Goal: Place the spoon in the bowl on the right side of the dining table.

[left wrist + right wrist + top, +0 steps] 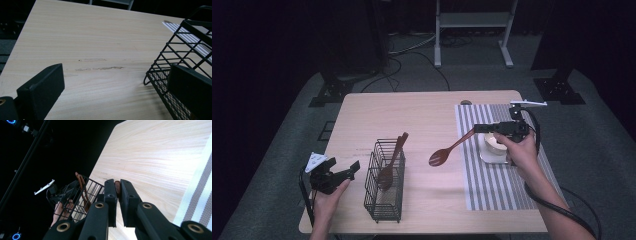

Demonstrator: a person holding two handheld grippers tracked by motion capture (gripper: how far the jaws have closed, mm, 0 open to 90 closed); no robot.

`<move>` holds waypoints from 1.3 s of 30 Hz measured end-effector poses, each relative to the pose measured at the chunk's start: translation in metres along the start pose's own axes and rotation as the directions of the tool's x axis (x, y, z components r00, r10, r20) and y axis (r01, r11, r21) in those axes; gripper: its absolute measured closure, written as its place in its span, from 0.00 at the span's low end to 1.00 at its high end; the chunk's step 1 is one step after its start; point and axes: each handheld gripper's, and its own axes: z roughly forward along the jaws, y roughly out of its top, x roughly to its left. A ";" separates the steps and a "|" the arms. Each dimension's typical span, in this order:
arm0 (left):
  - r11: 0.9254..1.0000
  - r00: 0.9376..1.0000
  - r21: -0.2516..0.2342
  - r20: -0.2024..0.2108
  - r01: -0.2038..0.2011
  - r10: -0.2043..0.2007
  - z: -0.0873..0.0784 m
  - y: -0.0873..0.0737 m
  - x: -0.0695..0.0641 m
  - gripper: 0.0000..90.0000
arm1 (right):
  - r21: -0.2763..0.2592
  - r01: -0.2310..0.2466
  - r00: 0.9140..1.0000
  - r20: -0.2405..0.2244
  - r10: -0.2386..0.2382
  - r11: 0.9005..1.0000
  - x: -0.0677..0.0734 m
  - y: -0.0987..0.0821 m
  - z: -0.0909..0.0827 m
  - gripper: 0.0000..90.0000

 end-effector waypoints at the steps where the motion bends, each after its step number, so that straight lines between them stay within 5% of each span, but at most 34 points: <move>1: 1.000 1.000 0.000 0.000 0.000 0.000 0.000 0.000 0.000 0.00 | -0.002 -0.004 1.000 0.002 0.004 1.000 -0.001 0.000 -0.001 0.93; 39: 1.000 1.000 0.001 -0.001 -0.002 0.002 0.000 0.000 0.000 0.00 | -0.076 -0.082 0.994 0.073 0.087 0.994 -0.044 -0.008 -0.033 0.93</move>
